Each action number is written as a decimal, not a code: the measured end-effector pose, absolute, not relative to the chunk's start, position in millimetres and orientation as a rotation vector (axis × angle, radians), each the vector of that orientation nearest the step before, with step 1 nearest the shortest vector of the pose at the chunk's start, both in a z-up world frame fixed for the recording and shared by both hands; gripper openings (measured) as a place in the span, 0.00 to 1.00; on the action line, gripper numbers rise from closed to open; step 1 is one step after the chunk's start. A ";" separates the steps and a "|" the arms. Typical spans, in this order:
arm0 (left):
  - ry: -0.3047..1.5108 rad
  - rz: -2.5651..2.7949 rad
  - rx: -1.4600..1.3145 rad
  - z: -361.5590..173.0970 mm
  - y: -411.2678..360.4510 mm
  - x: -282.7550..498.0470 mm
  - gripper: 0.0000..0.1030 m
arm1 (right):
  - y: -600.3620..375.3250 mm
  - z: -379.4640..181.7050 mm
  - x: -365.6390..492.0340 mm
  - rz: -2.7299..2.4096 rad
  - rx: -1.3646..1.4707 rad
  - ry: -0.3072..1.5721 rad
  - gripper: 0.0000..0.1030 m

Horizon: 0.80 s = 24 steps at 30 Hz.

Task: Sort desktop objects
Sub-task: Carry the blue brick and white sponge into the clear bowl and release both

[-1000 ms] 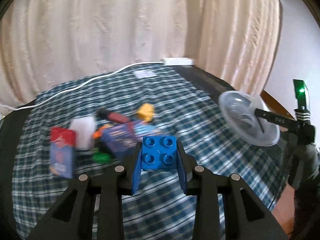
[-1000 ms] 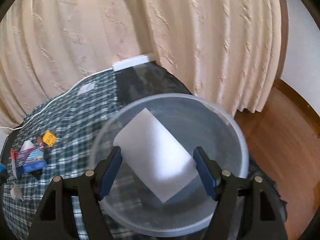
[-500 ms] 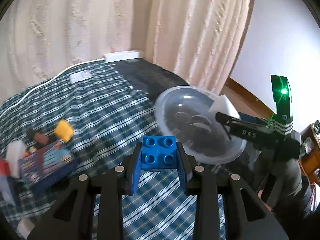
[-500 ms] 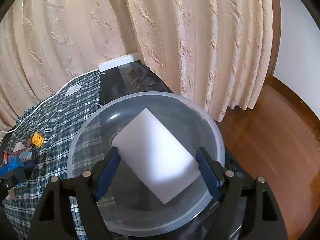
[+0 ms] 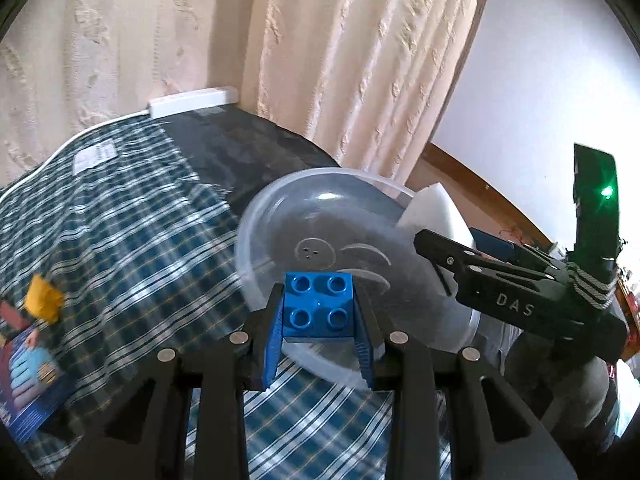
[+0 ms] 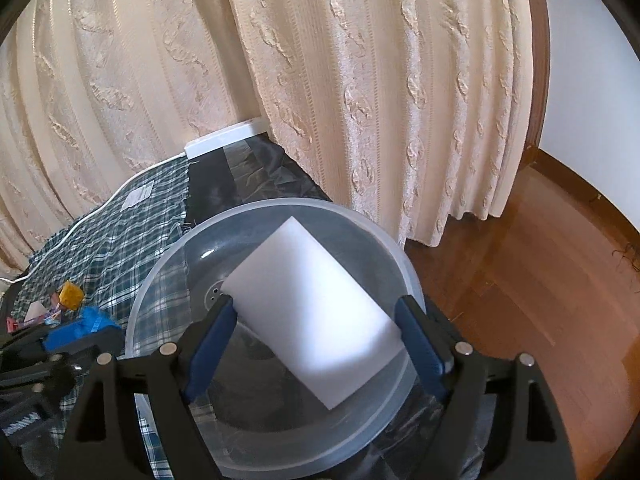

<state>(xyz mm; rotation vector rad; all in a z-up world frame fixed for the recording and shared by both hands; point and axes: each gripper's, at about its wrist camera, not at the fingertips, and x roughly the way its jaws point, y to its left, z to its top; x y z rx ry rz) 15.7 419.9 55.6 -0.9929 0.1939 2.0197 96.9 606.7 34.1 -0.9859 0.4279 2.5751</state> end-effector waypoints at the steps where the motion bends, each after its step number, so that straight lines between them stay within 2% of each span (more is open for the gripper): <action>1: 0.194 2.011 -0.989 53.9 423.3 15.5 0.33 | 607.7 34.4 96.3 2.573 -0.983 0.430 0.82; 4: 0.170 1.983 -0.985 50.7 431.2 13.3 0.33 | 610.9 36.5 96.9 2.555 -0.960 0.437 0.84; 8: 0.158 1.948 -1.003 47.9 437.8 12.3 0.35 | 616.2 37.8 98.4 2.537 -0.940 0.456 0.91; 10: 0.165 1.957 -0.974 49.9 438.4 15.9 0.55 | 617.8 39.2 100.7 2.530 -0.915 0.463 0.99; 11: 0.165 1.963 -0.958 50.2 438.7 17.7 0.76 | 618.6 39.9 101.8 2.526 -0.903 0.465 1.00; 12: 0.167 1.968 -0.943 51.0 438.7 19.1 0.86 | 619.6 40.8 102.5 2.524 -0.898 0.468 1.00; 24: 0.206 2.040 -0.888 60.7 431.6 24.2 0.86 | 623.2 43.2 115.1 2.515 -0.860 0.528 1.00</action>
